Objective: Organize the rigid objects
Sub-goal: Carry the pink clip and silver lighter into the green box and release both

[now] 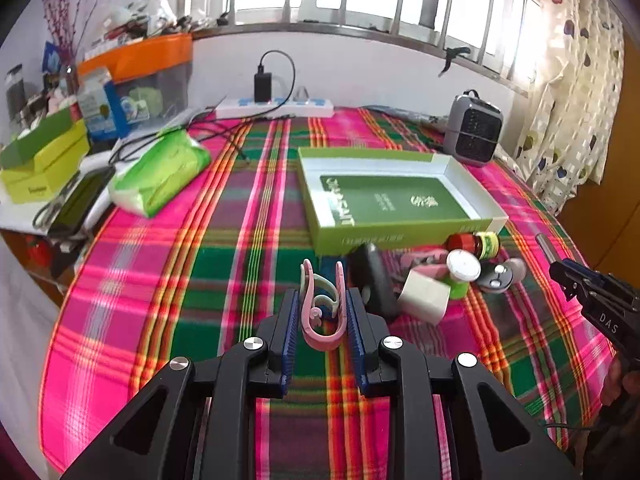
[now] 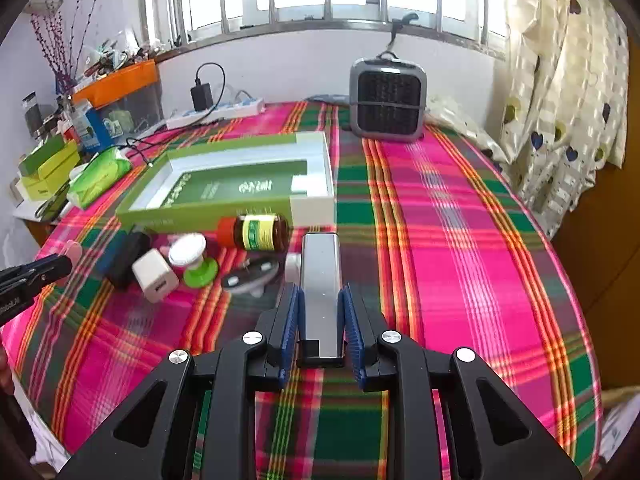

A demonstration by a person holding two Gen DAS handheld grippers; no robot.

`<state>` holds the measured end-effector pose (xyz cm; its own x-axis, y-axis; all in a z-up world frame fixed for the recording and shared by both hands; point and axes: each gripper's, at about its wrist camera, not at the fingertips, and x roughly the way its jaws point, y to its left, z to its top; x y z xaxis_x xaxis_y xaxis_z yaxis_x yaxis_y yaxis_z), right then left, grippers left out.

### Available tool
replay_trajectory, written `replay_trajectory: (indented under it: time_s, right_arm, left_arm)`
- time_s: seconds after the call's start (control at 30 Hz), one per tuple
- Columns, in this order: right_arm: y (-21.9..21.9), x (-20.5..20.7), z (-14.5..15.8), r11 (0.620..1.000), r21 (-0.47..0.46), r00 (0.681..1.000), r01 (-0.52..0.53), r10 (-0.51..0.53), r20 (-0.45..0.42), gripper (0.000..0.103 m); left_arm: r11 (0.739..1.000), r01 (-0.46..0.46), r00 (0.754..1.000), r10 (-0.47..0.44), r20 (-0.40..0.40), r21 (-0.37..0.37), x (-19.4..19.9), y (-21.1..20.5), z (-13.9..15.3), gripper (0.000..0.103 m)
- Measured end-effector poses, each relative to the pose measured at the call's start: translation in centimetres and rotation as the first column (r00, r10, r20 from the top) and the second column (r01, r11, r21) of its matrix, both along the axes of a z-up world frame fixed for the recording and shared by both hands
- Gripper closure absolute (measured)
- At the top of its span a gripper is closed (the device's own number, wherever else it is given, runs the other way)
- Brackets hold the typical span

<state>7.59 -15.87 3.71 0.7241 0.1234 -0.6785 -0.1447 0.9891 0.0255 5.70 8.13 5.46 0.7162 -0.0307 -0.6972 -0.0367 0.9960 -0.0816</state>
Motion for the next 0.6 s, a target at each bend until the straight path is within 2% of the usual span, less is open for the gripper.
replay_trajectory:
  time_s: [0.27, 0.6]
  right_arm:
    - [0.6, 1.7, 1.8, 1.0, 0.005, 0.999, -0.023, 0.023, 0.034, 0.079]
    - [1.7, 5.3, 3.4, 0.998, 0.005, 0.996, -0.07, 0.069, 0.052, 0.079]
  left_arm:
    - [0.999, 0.028, 0.999, -0.028, 0.035, 0.016, 2.6, -0.6, 1.9, 0.081]
    - [0.999, 0.047, 0.998, -0.047, 0.035, 0.017, 7.1, -0.7, 2.5, 0.081]
